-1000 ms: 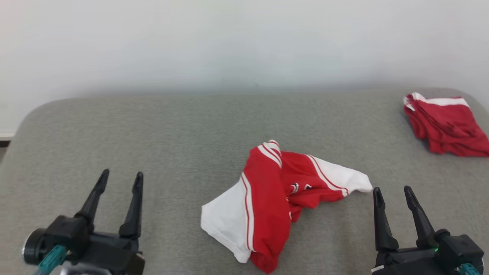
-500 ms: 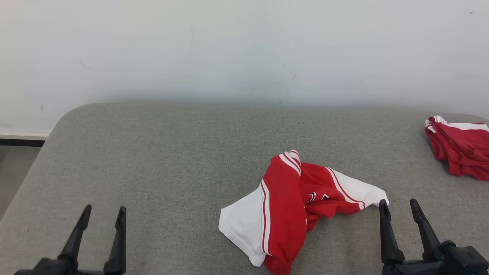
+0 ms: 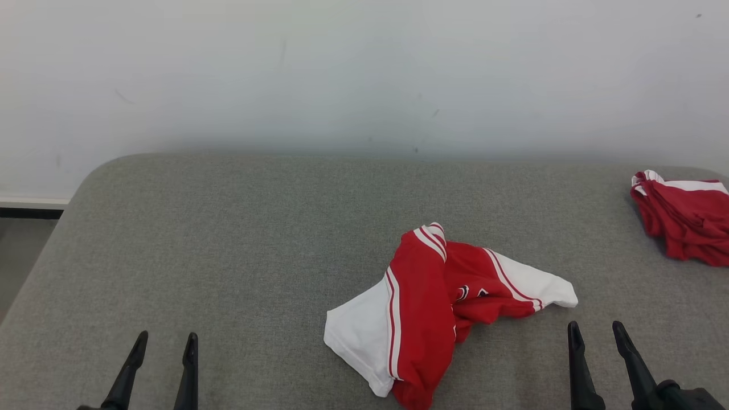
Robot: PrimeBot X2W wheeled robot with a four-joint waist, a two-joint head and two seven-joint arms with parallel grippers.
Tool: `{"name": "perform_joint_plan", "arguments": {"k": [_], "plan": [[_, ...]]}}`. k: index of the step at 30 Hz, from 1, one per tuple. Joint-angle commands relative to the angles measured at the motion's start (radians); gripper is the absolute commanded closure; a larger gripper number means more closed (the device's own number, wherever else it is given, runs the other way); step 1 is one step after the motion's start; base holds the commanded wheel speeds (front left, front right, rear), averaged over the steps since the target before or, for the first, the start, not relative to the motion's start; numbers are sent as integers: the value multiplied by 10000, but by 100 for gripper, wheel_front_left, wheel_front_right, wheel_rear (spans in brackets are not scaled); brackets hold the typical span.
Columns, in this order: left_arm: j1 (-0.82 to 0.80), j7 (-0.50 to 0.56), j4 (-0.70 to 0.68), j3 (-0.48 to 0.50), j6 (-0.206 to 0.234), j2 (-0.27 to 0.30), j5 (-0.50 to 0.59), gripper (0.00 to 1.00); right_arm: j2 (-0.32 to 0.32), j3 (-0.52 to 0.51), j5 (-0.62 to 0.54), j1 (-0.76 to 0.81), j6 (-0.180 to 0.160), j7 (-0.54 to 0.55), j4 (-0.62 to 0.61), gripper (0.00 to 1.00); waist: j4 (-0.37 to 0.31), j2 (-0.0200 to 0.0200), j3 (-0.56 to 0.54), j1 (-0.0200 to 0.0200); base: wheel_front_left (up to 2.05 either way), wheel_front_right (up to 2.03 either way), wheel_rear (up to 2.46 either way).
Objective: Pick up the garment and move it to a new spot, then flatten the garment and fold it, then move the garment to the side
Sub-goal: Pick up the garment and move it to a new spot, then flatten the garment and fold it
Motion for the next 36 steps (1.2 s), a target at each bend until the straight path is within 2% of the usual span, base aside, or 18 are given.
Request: {"name": "perform_joint_plan", "arguments": {"k": [1,14,36], "plan": [[138,-33,75,74,-77,-109,154,0,-2,6,64,97,-25,-43,3,0,-1,1,-4,0,0,0,0],[134,-33,391,399,-596,-459,619,0,-2,-20,85,116,-25,-10,129,0,8,1,-72,0,0,0,0],[206,-34,551,807,-939,-781,1050,0,-2,48,134,65,-25,-100,257,0,-22,1,-57,0,0,0,0]]}}
